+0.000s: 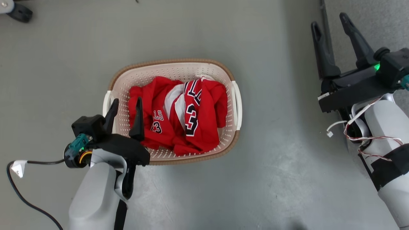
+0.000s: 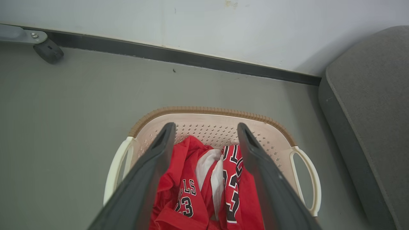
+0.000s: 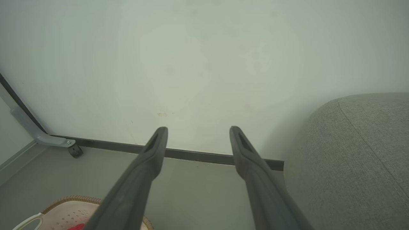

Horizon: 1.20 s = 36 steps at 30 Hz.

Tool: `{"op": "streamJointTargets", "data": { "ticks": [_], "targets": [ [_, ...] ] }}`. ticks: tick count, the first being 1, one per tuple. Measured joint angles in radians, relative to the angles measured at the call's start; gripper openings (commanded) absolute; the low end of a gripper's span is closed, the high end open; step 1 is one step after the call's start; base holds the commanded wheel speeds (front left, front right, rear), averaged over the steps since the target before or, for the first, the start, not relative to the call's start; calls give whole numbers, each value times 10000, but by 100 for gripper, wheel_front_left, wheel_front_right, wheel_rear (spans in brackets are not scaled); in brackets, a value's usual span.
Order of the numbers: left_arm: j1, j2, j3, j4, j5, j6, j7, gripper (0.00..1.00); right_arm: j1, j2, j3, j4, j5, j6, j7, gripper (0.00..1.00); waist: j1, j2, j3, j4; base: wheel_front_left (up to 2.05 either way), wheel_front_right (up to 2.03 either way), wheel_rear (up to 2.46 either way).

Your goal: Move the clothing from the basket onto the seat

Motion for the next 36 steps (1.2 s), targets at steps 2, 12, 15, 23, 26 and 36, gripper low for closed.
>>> {"op": "streamJointTargets", "data": {
  "ticks": [2,12,15,23,26,36],
  "targets": [
    [-185,2,-115,107,-159,0,0,100,-105,0,-27,-105,-65,0,0,100,0,0,227,-2,0,0,0],
    [-1362,-12,-1018,623,-750,13,0,100,-443,79,-94,-550,-224,0,-13,100,-1,0,1359,-102,0,0,0],
    [-1683,-12,-1210,861,-752,23,0,100,-570,163,-94,-646,-268,2,-71,100,-1,0,1638,-148,0,0,0],
    [-2571,-13,-1712,1672,-612,307,0,100,-778,382,-90,-725,-516,58,-71,100,-1,0,2317,-322,0,0,0],
    [-2854,-17,-2019,1956,-422,439,0,100,-845,437,-111,-775,-527,59,-71,100,-1,0,2490,-386,0,0,0],
    [-3567,-25,-2359,2834,-382,740,234,100,-844,556,-222,-901,-608,104,-71,100,-2,-1,2989,-560,0,0,0]
  ]
}}
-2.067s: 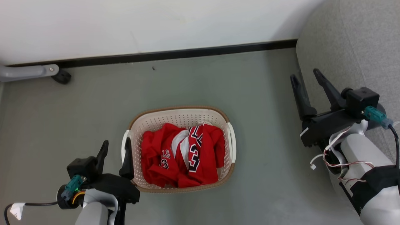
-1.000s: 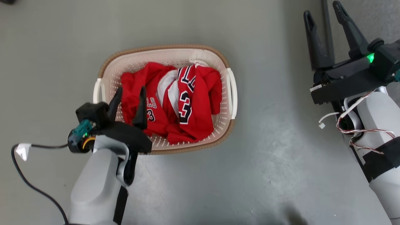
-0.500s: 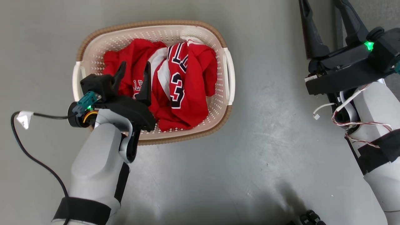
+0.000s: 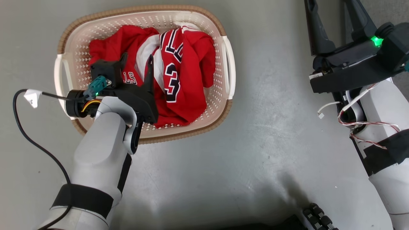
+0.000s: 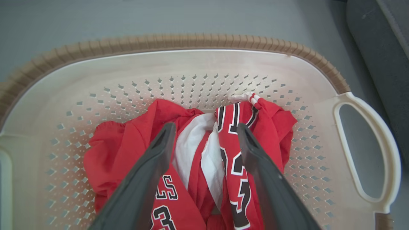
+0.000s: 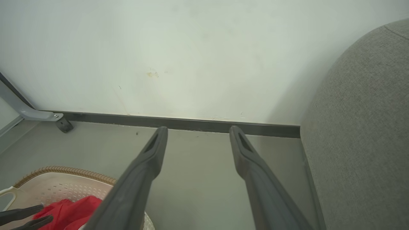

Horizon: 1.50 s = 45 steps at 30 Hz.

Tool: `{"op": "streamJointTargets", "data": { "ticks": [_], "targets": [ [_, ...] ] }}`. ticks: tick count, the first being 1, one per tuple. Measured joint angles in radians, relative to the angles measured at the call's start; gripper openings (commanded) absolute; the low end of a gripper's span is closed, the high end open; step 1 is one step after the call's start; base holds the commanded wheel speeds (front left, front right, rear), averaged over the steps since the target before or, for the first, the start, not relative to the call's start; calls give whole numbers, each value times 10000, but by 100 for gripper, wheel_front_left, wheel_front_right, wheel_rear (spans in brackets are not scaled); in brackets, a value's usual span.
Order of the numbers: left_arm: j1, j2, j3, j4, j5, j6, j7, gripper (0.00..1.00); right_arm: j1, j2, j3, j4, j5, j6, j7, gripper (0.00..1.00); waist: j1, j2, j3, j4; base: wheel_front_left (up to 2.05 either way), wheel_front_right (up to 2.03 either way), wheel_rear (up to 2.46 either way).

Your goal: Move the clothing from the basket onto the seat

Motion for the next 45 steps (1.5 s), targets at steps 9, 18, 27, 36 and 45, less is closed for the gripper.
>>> {"op": "streamJointTargets", "data": {
  "ticks": [9,18,27,36,45],
  "targets": [
    [-211,2,-173,631,-6,337,401,100,-46,140,-56,-96,-134,75,0,100,0,0,387,-105,0,0,0],
    [-571,2,-272,1116,-65,543,671,100,-56,217,-157,-238,-186,123,-2,100,0,-1,748,-194,0,0,0],
    [-890,-2,-282,1743,-8,951,938,100,-58,253,-270,-328,-263,213,0,100,0,-2,994,-210,0,0,0],
    [-1282,21,-309,2038,29,1076,1189,100,-73,447,-299,-470,-274,263,-2,100,0,-2,1211,-261,0,0,0],
    [-1528,174,-391,2220,165,1133,1279,100,-105,773,-360,-616,-276,313,-2,100,0,-2,1513,-443,0,0,0]
  ]
}}
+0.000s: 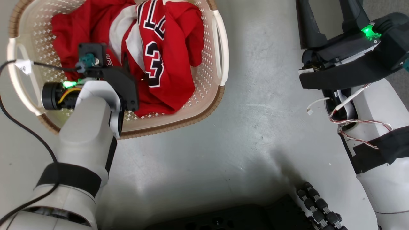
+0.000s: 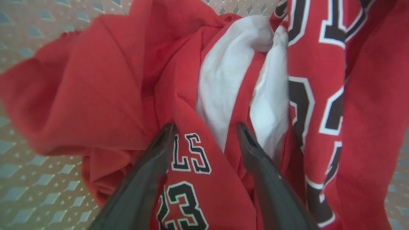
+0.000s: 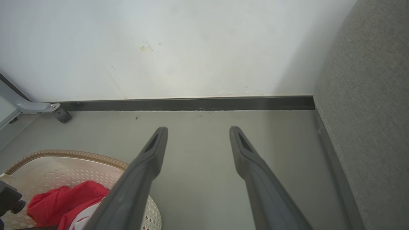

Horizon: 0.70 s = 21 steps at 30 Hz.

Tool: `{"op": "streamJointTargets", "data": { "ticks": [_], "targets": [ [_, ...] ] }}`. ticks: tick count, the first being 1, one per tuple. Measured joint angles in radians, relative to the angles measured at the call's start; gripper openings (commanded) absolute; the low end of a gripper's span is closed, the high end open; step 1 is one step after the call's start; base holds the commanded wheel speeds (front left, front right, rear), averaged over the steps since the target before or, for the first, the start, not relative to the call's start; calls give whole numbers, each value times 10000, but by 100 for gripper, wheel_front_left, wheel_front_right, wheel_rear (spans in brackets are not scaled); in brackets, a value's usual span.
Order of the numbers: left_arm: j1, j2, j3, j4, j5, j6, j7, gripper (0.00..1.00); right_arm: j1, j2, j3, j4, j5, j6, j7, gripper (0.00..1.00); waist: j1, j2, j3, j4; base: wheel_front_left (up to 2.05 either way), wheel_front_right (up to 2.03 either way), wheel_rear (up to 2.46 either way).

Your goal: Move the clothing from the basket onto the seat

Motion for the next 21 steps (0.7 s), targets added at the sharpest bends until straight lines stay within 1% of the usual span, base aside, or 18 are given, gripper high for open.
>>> {"op": "streamJointTargets", "data": {
  "ticks": [7,10,13,14,15,16,21],
  "targets": [
    [-318,267,-150,56,111,77,12,100,-64,96,-98,-77,0,38,0,100,0,0,214,-145,0,0,0],
    [-317,228,-222,105,196,90,12,100,-63,107,-138,-81,-2,109,0,100,1,1,269,-187,0,0,0],
    [-317,217,-286,119,268,163,12,100,-62,134,-161,-127,-50,111,0,100,0,0,295,-208,0,0,0],
    [-317,217,-301,125,274,163,12,80,-62,151,-169,-150,-81,111,0,100,0,0,301,-213,0,0,0],
    [-317,217,-318,134,276,163,12,37,-62,178,-176,-169,-94,111,0,100,0,1,307,-219,0,0,0],
    [-317,217,-328,138,276,163,10,0,-61,209,-178,-178,-105,111,0,100,0,1,312,-223,0,0,0],
    [-315,226,-378,165,366,163,-6,0,-61,244,-291,-174,-115,117,0,100,0,1,300,-225,0,0,0]
  ]
}}
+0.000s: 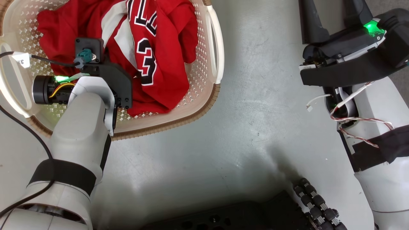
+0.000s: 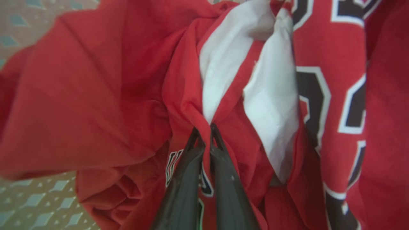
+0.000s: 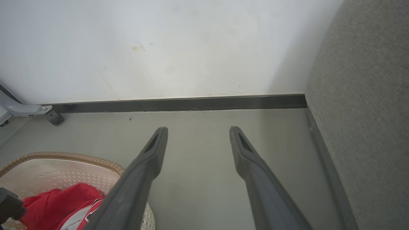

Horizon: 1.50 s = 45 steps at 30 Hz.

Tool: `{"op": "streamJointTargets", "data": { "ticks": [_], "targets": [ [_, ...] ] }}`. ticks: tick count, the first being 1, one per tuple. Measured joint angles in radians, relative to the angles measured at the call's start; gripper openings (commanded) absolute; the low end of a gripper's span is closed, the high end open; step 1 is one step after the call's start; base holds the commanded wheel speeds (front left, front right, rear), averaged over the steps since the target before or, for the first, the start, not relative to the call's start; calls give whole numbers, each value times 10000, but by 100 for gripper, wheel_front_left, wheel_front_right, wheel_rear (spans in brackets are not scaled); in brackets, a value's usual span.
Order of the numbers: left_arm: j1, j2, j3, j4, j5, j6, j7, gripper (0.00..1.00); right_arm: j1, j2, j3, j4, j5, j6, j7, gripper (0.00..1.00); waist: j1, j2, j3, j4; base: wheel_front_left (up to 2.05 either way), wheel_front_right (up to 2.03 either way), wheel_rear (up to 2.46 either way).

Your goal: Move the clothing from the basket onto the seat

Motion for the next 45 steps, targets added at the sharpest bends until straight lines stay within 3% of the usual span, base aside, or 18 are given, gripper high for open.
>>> {"op": "streamJointTargets", "data": {
  "ticks": [14,20,22,29,45],
  "targets": [
    [512,-265,17,58,-65,-21,-639,0,11,15,-161,405,-224,98,0,100,-1,0,-777,161,0,0,0],
    [741,-337,12,33,-215,-194,-999,0,16,-15,-178,734,-226,176,0,100,0,0,-1304,304,0,0,0],
    [830,-339,52,27,-267,-485,-1060,0,20,-17,-171,821,-234,178,0,100,0,0,-1499,361,0,0,0],
    [1035,-343,136,-61,-395,-901,-1335,0,155,-163,-161,1248,-236,188,0,100,-1,0,-2231,574,0,0,0],
    [1759,-397,520,-453,-938,-1241,-1499,0,677,-194,12,1988,-217,244,2,100,-2,0,-3922,1131,0,0,0]
  ]
}}
